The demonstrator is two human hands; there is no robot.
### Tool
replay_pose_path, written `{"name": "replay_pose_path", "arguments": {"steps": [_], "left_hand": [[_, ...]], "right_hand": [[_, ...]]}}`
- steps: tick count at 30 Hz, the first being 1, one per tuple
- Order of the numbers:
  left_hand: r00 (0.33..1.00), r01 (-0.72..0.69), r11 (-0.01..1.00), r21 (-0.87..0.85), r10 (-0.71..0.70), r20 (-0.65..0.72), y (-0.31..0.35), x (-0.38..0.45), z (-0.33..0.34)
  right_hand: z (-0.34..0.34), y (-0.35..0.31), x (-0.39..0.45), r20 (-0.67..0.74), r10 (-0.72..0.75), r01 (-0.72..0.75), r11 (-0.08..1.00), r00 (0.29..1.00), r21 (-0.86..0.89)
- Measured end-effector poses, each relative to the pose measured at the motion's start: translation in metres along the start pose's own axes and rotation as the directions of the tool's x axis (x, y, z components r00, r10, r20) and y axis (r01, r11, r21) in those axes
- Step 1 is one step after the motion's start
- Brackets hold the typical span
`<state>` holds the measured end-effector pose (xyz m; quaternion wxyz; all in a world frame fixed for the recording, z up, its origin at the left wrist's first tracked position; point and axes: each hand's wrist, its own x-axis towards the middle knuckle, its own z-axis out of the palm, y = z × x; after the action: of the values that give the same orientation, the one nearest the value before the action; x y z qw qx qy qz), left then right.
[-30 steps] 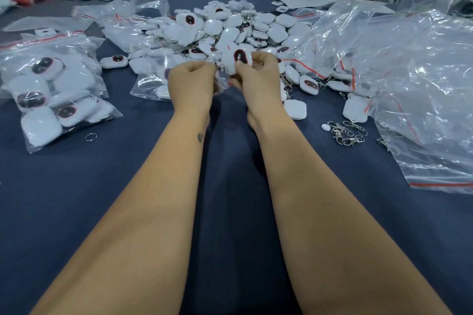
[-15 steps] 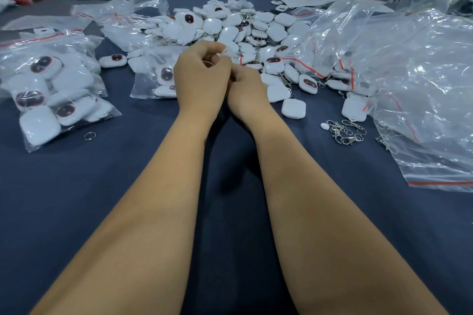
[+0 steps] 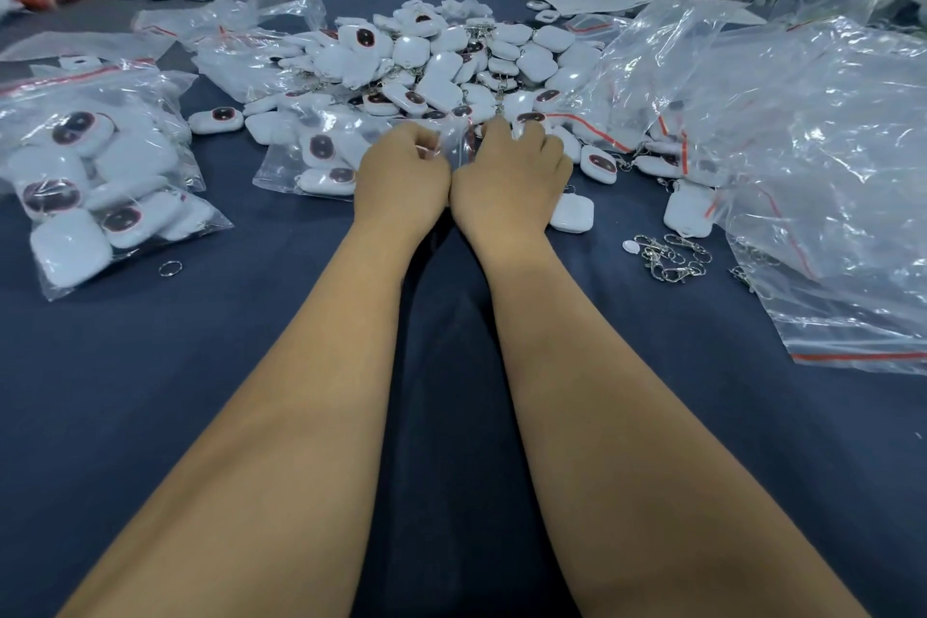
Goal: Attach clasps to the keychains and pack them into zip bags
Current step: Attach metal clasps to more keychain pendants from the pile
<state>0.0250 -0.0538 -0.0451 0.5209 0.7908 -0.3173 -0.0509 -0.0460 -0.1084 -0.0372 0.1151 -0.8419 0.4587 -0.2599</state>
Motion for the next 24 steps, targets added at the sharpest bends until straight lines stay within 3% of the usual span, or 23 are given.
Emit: {"name": "replay_pose_path", "arguments": {"steps": [3,7,11,14,16,19,21,24], "left_hand": [[0.998,0.025,0.999,0.030,-0.024,-0.063,0.000,0.000,-0.001],[0.985,0.028,1.000,-0.003,-0.028,-0.170,0.001,-0.005,-0.005],[0.994,0.039,0.999,-0.009,-0.039,-0.102,0.001,-0.004,-0.008],[0.995,0.079,0.995,-0.058,-0.082,-0.061,0.001,-0.003,-0.008],[0.995,0.081,0.990,-0.113,-0.088,-0.053,0.001,-0.002,-0.008],[0.997,0.067,0.985,-0.160,-0.071,-0.021,0.001,-0.004,-0.009],[0.997,0.076,0.983,-0.169,-0.079,-0.008,0.003,-0.005,-0.009],[0.977,0.190,0.932,-0.308,-0.211,-0.037,0.007,0.000,-0.010]], "right_hand": [[0.004,0.001,0.000,0.088,0.026,-0.015,0.992,0.996,-0.123],[0.002,0.004,0.001,0.009,-0.045,0.046,0.994,0.999,-0.102],[0.000,0.004,0.001,-0.030,-0.067,0.064,0.995,0.997,-0.081],[-0.001,0.002,0.004,-0.098,-0.082,0.082,0.997,0.992,-0.004],[-0.003,-0.001,0.006,-0.171,-0.081,0.115,0.974,0.982,0.197],[-0.005,-0.008,0.002,-0.183,0.011,0.116,0.736,0.983,0.667],[-0.004,-0.010,0.000,-0.135,0.067,0.068,0.600,0.989,0.797],[-0.002,-0.010,0.002,0.093,0.093,-0.123,0.397,0.991,0.910]]}}
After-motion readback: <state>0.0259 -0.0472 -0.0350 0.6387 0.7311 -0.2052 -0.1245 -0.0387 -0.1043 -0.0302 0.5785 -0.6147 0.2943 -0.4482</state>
